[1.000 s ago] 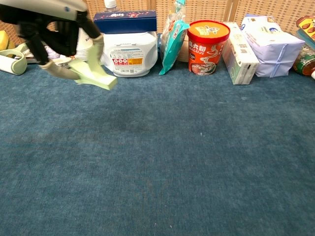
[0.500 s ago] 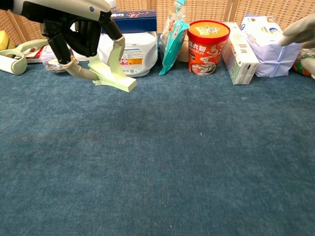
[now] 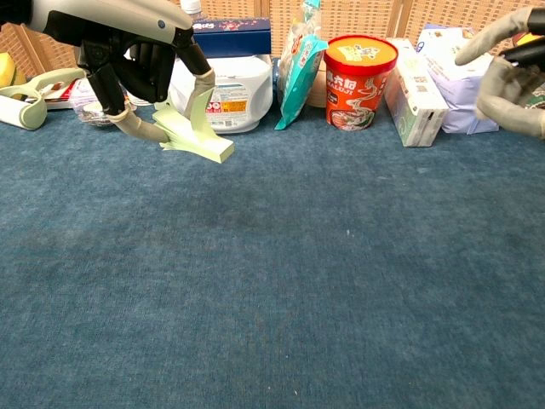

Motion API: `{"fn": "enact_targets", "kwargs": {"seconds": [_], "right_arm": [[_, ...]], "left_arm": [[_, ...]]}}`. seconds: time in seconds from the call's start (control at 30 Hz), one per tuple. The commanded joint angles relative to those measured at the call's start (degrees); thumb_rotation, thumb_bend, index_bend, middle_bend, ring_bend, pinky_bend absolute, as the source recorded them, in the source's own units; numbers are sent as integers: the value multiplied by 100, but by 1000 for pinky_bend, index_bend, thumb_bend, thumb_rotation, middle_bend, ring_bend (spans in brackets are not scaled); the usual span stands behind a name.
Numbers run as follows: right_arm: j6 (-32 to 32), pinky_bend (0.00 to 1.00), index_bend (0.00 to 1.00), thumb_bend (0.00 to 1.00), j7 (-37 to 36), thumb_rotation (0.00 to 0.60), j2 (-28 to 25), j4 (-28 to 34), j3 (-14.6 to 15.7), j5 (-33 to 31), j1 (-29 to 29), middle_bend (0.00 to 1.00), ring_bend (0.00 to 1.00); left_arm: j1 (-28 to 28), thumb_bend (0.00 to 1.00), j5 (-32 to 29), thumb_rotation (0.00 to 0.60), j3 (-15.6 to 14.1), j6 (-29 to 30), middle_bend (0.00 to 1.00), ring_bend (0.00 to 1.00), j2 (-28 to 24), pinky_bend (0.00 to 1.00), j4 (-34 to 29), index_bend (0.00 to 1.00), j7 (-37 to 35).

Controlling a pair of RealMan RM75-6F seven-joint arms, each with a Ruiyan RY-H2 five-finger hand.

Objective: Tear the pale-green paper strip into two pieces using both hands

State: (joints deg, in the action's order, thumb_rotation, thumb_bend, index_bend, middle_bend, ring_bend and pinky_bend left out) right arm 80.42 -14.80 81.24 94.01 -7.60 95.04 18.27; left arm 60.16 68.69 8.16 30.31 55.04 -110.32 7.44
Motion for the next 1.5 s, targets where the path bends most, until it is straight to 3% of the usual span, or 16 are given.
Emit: {"fn": "enact_targets", "kwargs": {"seconds": [0.03, 0.13, 0.3, 0.6, 0.97, 1.5], "right_arm": [[32, 637, 338, 349, -21, 514, 68, -92, -6, 22, 44, 835, 759], [-74, 689, 388, 340, 12, 514, 97, -137, 59, 45, 121, 929, 836], [-128, 724, 446, 338, 99, 512, 97, -86, 78, 29, 181, 986, 881], [-89, 777, 436, 338, 343, 514, 144, 41, 42, 70, 292, 1000, 908], [-88, 973, 436, 338, 489, 514, 173, -62, 144, 261, 422, 1000, 1000], [-144, 976, 508, 338, 662, 514, 345, 1, 153, 266, 605, 1000, 1000]], "left_arm": [[5, 460, -15, 600, -23, 13, 998, 1000, 8, 968, 18, 752, 22], [30, 460, -58, 600, -45, 3, 998, 1000, 21, 967, 80, 752, 28], [77, 460, -99, 600, -36, -4, 998, 1000, 35, 967, 115, 751, 29], [240, 460, -209, 600, -85, -74, 998, 1000, 109, 968, 132, 752, 194], [423, 460, -456, 600, -152, -71, 998, 1000, 182, 968, 152, 752, 395], [810, 460, -895, 600, -293, -131, 998, 1000, 444, 968, 302, 752, 712]]}}
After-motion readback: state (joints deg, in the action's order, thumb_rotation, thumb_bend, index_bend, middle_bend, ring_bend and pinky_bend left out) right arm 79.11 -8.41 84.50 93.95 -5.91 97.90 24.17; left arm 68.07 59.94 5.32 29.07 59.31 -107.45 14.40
